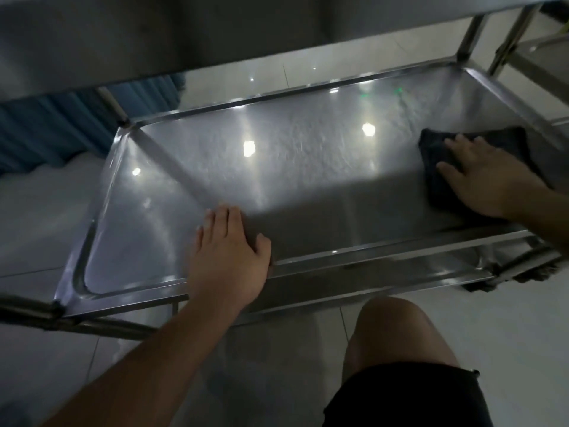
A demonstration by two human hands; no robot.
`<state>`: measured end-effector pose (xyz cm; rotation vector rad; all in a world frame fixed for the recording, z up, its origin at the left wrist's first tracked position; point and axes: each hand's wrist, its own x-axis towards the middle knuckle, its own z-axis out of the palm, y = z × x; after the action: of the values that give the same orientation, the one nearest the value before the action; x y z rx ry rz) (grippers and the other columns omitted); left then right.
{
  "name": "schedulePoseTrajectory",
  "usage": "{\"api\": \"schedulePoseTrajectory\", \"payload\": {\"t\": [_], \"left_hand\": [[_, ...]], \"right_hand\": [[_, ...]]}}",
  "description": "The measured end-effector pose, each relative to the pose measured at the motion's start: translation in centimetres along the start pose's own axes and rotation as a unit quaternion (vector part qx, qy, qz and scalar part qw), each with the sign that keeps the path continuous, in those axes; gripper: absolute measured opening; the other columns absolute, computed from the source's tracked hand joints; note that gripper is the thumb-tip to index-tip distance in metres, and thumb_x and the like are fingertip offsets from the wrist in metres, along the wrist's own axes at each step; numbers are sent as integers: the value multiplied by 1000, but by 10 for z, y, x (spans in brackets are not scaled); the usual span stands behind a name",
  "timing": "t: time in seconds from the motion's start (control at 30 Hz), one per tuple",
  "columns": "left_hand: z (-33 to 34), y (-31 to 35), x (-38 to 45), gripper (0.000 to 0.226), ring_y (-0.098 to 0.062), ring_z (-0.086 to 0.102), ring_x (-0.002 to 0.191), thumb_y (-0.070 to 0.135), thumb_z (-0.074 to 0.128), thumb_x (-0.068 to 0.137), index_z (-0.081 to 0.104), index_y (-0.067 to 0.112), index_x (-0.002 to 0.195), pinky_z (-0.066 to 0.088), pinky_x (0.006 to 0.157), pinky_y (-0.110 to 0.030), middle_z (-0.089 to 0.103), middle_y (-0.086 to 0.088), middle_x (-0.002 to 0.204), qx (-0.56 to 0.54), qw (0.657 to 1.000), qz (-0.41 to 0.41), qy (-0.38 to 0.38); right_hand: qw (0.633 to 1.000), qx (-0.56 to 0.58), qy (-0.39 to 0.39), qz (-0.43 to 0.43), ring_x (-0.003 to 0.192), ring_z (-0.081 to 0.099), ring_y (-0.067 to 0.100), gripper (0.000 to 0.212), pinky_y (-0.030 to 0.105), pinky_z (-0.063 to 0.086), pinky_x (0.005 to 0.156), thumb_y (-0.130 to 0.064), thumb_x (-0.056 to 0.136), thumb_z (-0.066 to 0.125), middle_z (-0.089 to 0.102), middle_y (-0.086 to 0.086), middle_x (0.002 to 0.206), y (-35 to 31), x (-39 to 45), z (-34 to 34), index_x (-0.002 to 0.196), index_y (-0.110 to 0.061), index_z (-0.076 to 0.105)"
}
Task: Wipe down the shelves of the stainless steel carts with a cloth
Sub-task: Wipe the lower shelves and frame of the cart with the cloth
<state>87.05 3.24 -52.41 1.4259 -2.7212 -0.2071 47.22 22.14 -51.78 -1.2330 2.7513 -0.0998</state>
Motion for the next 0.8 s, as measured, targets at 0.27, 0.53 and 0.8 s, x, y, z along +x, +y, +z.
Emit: {"api": "schedulePoseTrajectory", "payload": {"t": [0.27,0.53,0.8], "left_hand": [[-3,0,-1,83,-31,12,162,58,17,99,17,10,167,13,132,-48,18,-14,174,-22,1000,1,-8],[-8,-4,1,77,-30,0,163,50,30,106,9,8,167,5,132,-49,6,-14,176,-55,998,12,-32],[-13,-10,2,78,-30,0,163,50,35,107,10,9,168,6,131,-50,6,-14,176,-65,996,28,-51]], "right_hand": [[995,4,-15,-103,160,-1,18,79,42,3,129,-69,99,4,-1,-6,174,-148,-64,18,167,-29,5],[988,24,-21,-149,160,-6,13,70,38,-5,128,-63,105,11,-3,-9,174,-239,-73,32,167,-31,4],[988,31,-52,-140,159,-8,13,72,41,-3,129,-66,104,15,-2,-10,174,-241,-75,25,166,-32,3]]}}
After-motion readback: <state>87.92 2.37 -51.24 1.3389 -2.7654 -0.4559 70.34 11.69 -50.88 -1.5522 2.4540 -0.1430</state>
